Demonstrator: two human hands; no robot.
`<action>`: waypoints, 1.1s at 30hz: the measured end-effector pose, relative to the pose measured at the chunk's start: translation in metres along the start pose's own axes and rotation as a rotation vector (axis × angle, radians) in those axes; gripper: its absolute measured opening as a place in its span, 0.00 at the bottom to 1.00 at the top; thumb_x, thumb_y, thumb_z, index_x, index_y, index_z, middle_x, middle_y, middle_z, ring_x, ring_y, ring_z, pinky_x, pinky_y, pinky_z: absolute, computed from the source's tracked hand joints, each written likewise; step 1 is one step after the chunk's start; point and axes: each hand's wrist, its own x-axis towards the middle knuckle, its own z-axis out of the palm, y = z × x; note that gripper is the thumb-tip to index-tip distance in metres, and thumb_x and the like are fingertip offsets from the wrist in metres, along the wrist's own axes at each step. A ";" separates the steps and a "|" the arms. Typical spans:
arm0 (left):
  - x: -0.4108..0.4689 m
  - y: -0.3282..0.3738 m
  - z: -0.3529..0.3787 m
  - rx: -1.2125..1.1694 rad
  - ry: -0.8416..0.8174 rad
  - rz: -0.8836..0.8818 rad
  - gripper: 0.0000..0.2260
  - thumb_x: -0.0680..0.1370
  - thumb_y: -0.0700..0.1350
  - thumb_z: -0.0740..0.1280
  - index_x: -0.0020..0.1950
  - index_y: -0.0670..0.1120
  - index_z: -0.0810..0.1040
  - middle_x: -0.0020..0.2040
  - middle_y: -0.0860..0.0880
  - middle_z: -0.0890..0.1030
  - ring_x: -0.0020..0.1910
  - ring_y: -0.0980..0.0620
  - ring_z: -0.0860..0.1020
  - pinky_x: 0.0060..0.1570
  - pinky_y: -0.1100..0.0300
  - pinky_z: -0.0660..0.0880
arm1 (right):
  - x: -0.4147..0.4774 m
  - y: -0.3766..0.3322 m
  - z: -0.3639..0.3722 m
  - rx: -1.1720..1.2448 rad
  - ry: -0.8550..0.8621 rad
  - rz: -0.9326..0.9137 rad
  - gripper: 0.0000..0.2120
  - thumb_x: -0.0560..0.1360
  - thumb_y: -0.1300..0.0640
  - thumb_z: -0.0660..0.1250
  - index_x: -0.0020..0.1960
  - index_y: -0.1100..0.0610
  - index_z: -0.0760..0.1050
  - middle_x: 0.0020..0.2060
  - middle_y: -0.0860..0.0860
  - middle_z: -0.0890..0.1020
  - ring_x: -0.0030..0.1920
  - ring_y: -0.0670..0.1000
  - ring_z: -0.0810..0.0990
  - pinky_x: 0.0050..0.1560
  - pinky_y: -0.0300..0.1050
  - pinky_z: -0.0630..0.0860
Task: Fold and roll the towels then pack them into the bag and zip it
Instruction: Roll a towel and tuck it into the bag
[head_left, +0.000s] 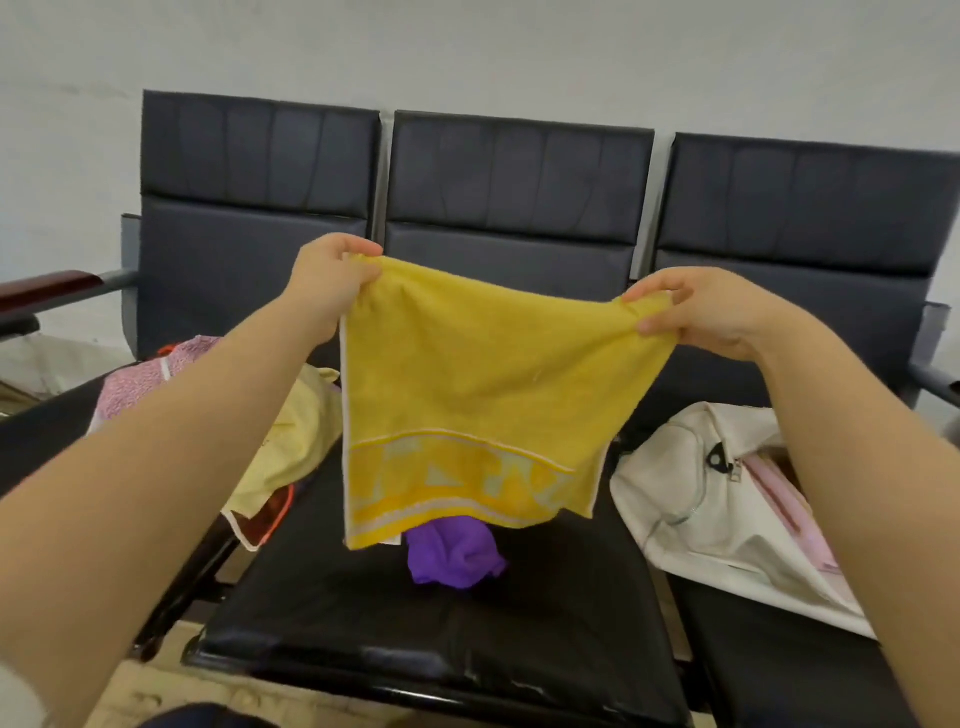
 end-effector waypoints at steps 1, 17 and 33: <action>0.000 0.002 -0.002 0.078 0.005 0.036 0.10 0.76 0.40 0.68 0.57 0.47 0.79 0.56 0.49 0.75 0.55 0.51 0.73 0.53 0.58 0.72 | 0.000 0.002 -0.004 -0.098 0.082 0.019 0.12 0.71 0.65 0.73 0.53 0.56 0.79 0.50 0.54 0.79 0.49 0.53 0.80 0.44 0.43 0.80; 0.000 0.008 -0.032 0.299 -0.096 0.146 0.06 0.75 0.42 0.70 0.51 0.45 0.79 0.45 0.50 0.78 0.47 0.52 0.75 0.52 0.55 0.71 | -0.016 0.006 -0.021 -0.175 0.335 -0.190 0.09 0.78 0.56 0.67 0.51 0.61 0.81 0.49 0.59 0.82 0.52 0.57 0.79 0.55 0.52 0.76; -0.009 0.019 0.031 -0.360 -0.190 -0.442 0.13 0.80 0.34 0.59 0.65 0.35 0.70 0.46 0.42 0.78 0.42 0.48 0.79 0.36 0.54 0.77 | 0.034 -0.015 0.055 0.359 0.528 0.126 0.12 0.69 0.56 0.76 0.50 0.57 0.78 0.51 0.53 0.81 0.54 0.56 0.81 0.60 0.52 0.77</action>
